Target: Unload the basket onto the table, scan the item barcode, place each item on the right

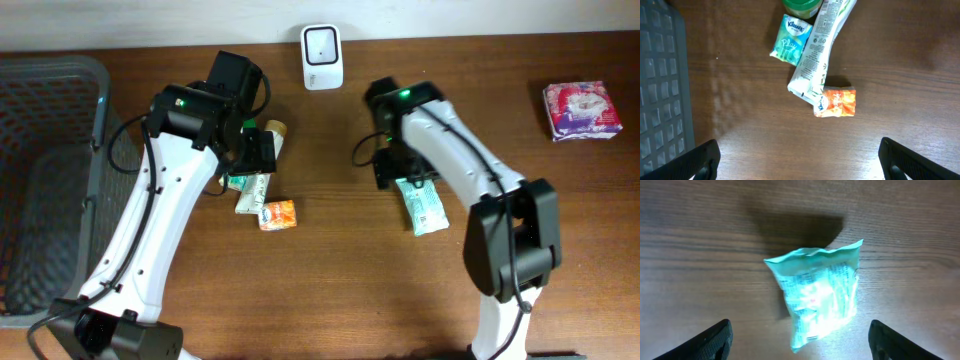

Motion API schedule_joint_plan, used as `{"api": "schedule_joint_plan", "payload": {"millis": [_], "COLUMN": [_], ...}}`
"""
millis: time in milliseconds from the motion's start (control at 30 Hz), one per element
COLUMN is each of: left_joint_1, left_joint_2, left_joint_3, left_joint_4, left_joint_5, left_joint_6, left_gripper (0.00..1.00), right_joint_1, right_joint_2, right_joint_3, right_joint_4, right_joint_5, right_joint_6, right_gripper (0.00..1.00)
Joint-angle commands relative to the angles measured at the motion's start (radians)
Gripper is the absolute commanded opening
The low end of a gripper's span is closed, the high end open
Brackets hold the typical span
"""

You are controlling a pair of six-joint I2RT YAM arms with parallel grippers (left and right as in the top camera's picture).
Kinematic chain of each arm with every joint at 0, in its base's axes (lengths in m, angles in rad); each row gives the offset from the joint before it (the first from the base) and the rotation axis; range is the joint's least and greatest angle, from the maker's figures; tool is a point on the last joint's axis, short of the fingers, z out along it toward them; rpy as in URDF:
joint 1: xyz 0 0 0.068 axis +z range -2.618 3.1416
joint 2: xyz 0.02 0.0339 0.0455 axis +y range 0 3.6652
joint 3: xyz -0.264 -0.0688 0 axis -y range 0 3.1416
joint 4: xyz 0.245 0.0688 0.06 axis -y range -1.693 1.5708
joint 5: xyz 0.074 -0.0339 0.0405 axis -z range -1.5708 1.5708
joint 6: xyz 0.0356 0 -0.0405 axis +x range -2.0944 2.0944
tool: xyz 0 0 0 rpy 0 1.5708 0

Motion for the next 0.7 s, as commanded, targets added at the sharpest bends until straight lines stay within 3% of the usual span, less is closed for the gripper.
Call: {"api": "schedule_joint_plan", "payload": {"millis": [0,133,267,367,400,433,467,533,667], "left_joint_1": [0.006,0.006,0.006,0.006,0.006,0.006,0.006,0.006,0.006], "left_joint_2": [-0.004,-0.004,-0.004,-0.004,-0.004,-0.004,-0.004,-0.004,-0.004], "left_joint_3": [0.002,0.002,0.002,0.002,0.002,0.002,0.002,0.002,0.002], "left_joint_4": [-0.001,-0.001,-0.001,-0.001,-0.001,-0.001,-0.001,-0.001,-0.001], "left_joint_5": [0.000,0.000,0.000,0.000,0.000,0.000,0.000,0.000,0.000], "left_joint_6": [-0.013,-0.013,-0.013,-0.013,-0.013,-0.013,-0.013,-0.013,-0.013], "left_gripper": [0.99,0.99,0.99,0.99,0.99,0.99,0.99,0.99,0.99], "right_joint_1": [-0.036,0.035,0.134,0.166,0.162,0.156,0.144,0.130,0.075], "right_joint_2": [-0.005,-0.005,-0.005,-0.004,-0.004,-0.004,-0.004,-0.004,-0.005], "right_joint_3": [-0.028,-0.162,-0.285,-0.361,-0.379,-0.387,-0.393,-0.382,-0.199], "right_joint_4": [-0.003,0.052,0.163,0.262,0.285,0.296,0.304,0.301,0.225], "right_joint_5": [-0.174,0.154,0.328,0.403,0.409,0.409,0.405,0.364,0.064], "right_joint_6": [-0.129,0.083,0.256,0.273,0.273,0.273,0.272,0.272,0.158], "right_gripper": [0.80,0.80,0.57,0.57,0.54,0.45,0.21,0.05,0.04]}}
